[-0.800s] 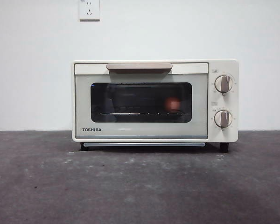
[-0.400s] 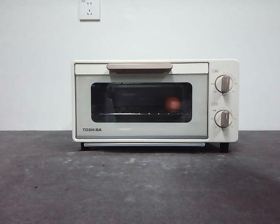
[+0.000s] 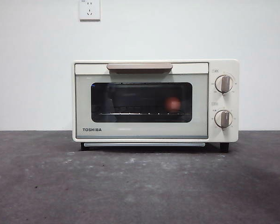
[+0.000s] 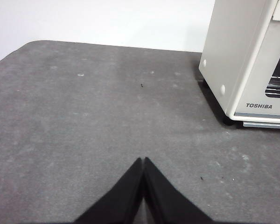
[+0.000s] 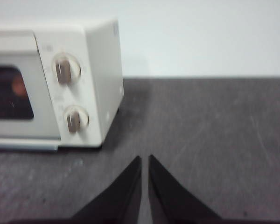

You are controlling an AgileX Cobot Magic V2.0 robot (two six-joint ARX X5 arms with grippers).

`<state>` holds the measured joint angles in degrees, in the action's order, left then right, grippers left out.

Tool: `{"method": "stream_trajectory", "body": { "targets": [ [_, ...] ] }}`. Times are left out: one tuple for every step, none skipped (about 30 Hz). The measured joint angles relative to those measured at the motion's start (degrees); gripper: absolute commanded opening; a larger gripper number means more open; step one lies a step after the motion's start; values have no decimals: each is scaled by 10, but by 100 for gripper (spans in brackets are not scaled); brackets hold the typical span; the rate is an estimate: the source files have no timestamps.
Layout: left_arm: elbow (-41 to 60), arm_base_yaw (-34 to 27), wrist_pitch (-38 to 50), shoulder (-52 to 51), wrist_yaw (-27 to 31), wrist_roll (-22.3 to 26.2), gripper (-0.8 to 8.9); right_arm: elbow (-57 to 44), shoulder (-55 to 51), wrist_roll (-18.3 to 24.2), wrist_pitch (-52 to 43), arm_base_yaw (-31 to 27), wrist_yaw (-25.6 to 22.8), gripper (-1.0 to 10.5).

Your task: Eggoven

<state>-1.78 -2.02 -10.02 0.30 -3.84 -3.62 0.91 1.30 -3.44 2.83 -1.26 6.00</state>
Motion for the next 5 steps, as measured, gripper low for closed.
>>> {"method": "stream_trajectory", "body": {
  "targets": [
    [0,0,0,0,0,0,8,0,-6,0,13,0,0,5],
    [0,0,0,0,0,0,8,0,-10,0,25,0,0,5],
    [0,0,0,0,0,0,8,0,-11,0,33,0,0,5],
    [0,0,0,0,0,0,8,0,-10,0,42,0,0,5],
    [0,0,0,0,0,0,8,0,-10,0,54,0,0,5]
  ]
}}
